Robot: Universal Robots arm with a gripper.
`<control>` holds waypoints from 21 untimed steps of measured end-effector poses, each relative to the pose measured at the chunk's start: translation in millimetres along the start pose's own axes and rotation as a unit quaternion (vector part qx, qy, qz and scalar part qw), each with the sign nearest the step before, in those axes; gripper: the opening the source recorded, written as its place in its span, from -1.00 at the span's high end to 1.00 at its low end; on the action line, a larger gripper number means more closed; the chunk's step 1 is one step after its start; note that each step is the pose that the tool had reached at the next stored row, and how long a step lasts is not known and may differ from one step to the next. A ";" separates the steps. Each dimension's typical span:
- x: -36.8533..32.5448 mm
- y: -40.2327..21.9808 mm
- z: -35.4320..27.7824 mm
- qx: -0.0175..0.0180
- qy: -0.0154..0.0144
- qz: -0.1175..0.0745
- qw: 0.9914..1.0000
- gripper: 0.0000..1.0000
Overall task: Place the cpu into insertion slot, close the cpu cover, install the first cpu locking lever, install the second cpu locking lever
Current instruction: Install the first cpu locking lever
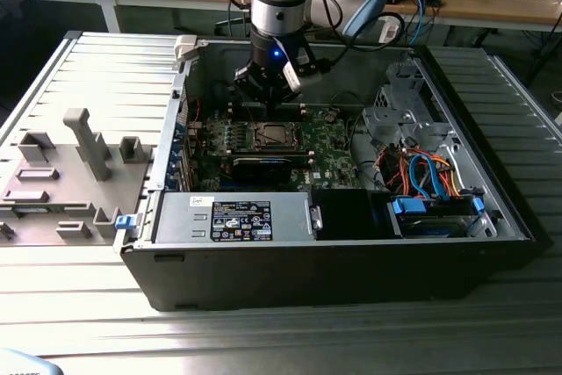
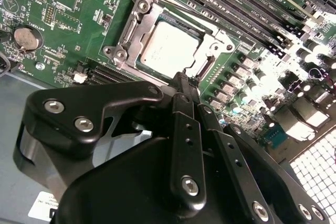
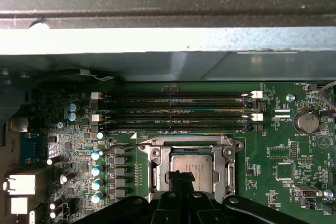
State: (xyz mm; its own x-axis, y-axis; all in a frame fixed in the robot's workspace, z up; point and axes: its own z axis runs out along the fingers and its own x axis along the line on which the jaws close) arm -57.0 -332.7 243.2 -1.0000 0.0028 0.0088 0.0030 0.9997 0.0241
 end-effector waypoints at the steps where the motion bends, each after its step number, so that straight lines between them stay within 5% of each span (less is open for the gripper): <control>1: 0.2 0.0 0.0 0.000 0.000 0.000 1.000 0.79; 21: 4.3 0.0 0.0 0.000 0.000 0.000 1.000 0.79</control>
State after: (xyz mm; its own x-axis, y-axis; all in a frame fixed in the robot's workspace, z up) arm -61.3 -332.7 243.2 -1.0000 0.0029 0.0088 0.0031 0.9997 0.0243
